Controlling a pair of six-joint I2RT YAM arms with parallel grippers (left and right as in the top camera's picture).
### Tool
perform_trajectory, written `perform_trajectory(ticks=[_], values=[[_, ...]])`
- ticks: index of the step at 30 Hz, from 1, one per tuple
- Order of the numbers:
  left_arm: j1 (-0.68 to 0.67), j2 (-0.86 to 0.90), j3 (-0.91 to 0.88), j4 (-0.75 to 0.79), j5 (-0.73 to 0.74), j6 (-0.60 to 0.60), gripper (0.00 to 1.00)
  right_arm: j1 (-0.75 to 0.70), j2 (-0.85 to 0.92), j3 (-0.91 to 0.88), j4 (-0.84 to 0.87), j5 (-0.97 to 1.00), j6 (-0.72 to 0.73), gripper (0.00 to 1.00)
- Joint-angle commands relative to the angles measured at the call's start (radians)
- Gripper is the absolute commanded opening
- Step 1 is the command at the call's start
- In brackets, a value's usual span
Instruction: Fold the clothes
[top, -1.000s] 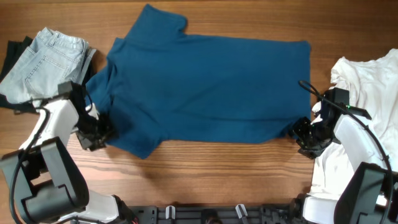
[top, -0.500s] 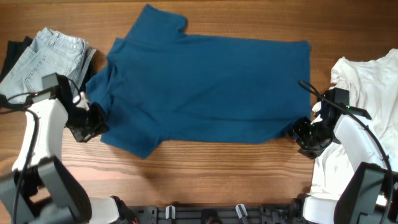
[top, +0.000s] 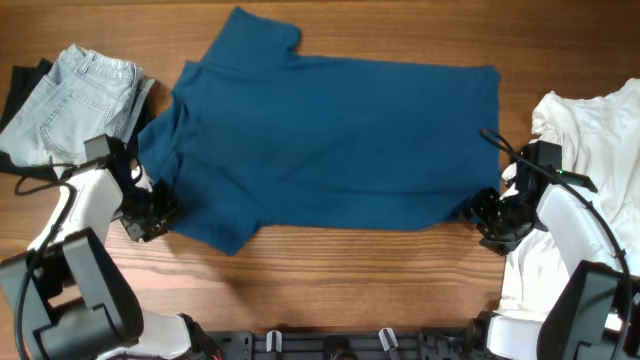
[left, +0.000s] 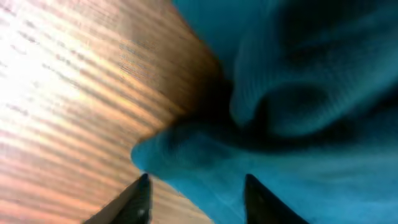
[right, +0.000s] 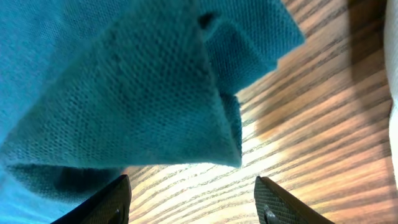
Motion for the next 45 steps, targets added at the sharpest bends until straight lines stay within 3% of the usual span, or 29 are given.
perform_trajectory(ticks=[1,4,10,15,18,21,22,25,34,38,45], values=[[0.000,0.037,-0.008,0.035,-0.009,0.003,0.28,0.002,-0.009,-0.004,0.000,-0.013,0.009,0.64],[0.000,0.038,-0.008,0.031,-0.009,0.004,0.04,0.002,-0.009,-0.004,0.000,-0.012,0.008,0.64],[0.000,0.003,0.065,-0.107,0.009,-0.001,0.04,0.002,-0.009,-0.004,0.002,-0.013,0.008,0.64],[0.000,-0.145,0.205,-0.212,0.050,0.005,0.04,0.002,-0.009,-0.004,-0.001,-0.012,0.008,0.64],[-0.004,-0.146,0.187,-0.212,-0.003,0.006,0.21,0.002,-0.009,-0.004,0.000,-0.012,0.008,0.64],[-0.004,-0.114,0.092,-0.119,-0.003,0.008,0.53,0.002,-0.009,-0.004,-0.004,-0.012,0.002,0.64],[-0.004,-0.105,0.068,-0.090,-0.006,0.008,0.59,0.002,-0.009,-0.004,-0.002,-0.012,-0.013,0.65],[-0.004,-0.060,-0.002,-0.016,-0.021,0.008,0.63,0.002,-0.009,-0.004,-0.010,-0.008,-0.019,0.65],[-0.012,0.094,-0.009,0.099,-0.031,0.008,0.38,0.002,-0.009,-0.004,-0.005,-0.008,-0.019,0.65],[-0.016,0.148,-0.009,0.082,-0.032,0.031,0.05,0.002,-0.009,-0.004,0.000,-0.008,-0.019,0.65],[-0.015,0.038,0.053,-0.081,-0.031,0.021,0.04,0.002,-0.009,-0.004,-0.002,-0.008,-0.018,0.65]])
